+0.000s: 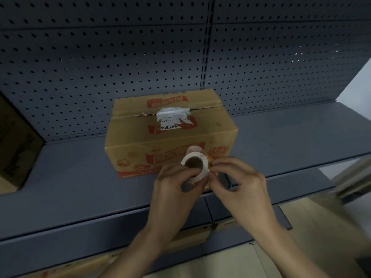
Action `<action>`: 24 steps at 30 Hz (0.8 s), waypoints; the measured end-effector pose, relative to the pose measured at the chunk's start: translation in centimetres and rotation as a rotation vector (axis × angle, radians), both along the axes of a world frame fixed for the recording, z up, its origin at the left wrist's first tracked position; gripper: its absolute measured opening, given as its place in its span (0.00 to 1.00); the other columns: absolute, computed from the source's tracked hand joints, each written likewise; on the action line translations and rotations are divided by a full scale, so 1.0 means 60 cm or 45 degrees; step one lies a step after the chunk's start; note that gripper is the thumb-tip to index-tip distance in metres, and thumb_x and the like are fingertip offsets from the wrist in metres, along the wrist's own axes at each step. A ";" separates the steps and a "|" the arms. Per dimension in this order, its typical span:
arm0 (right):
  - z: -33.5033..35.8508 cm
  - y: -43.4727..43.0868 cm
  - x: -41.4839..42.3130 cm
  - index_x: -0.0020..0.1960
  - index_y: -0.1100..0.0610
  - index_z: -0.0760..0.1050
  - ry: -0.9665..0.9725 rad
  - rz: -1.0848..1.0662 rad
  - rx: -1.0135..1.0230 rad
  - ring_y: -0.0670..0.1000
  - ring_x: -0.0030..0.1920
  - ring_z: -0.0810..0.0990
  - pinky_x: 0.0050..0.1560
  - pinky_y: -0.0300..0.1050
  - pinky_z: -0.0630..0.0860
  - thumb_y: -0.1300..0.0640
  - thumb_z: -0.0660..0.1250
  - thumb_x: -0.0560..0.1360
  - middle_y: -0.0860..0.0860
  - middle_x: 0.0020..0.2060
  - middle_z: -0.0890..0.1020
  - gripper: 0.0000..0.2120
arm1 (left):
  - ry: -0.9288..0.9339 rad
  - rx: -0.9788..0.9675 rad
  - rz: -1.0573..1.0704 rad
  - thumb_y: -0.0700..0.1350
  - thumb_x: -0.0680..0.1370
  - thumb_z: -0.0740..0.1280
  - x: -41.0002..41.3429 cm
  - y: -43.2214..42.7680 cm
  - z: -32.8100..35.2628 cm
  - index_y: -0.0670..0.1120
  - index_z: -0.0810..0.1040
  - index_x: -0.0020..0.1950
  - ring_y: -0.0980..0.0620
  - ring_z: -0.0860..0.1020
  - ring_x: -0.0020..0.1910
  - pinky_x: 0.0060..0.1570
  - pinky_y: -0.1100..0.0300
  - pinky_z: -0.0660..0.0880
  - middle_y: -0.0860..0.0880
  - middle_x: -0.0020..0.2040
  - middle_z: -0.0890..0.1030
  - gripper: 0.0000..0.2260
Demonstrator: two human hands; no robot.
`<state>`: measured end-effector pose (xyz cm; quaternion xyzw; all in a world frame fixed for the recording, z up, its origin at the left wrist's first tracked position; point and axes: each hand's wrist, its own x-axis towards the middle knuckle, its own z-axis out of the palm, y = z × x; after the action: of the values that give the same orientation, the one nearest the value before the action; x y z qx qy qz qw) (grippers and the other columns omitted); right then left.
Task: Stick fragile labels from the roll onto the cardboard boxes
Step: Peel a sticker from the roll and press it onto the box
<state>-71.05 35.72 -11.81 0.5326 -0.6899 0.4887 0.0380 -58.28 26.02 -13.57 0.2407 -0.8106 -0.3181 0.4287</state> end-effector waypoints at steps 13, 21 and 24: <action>0.024 0.008 -0.012 0.39 0.51 0.81 -0.611 0.037 0.085 0.46 0.44 0.82 0.46 0.32 0.76 0.68 0.71 0.71 0.45 0.40 0.83 0.11 | 0.002 0.475 0.002 0.40 0.72 0.76 0.004 -0.003 0.013 0.59 0.83 0.46 0.63 0.80 0.45 0.42 0.71 0.74 0.59 0.44 0.84 0.13; 0.031 0.009 -0.022 0.40 0.53 0.82 -0.777 -0.036 0.149 0.42 0.35 0.81 0.37 0.31 0.74 0.66 0.71 0.72 0.45 0.35 0.85 0.09 | -0.030 0.525 0.041 0.40 0.73 0.75 0.015 -0.012 0.007 0.51 0.85 0.53 0.66 0.80 0.49 0.45 0.72 0.75 0.59 0.49 0.84 0.11; 0.029 0.009 -0.026 0.40 0.53 0.82 -0.783 -0.056 0.165 0.43 0.34 0.80 0.36 0.32 0.74 0.65 0.71 0.73 0.46 0.34 0.85 0.08 | -0.057 0.498 0.062 0.41 0.74 0.74 0.016 -0.017 0.004 0.49 0.85 0.56 0.65 0.79 0.51 0.46 0.72 0.75 0.57 0.51 0.84 0.12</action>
<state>-72.61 36.25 -10.05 0.3461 -0.7100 0.5811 -0.1958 -57.34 25.02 -13.31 0.3458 -0.7365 -0.4539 0.3633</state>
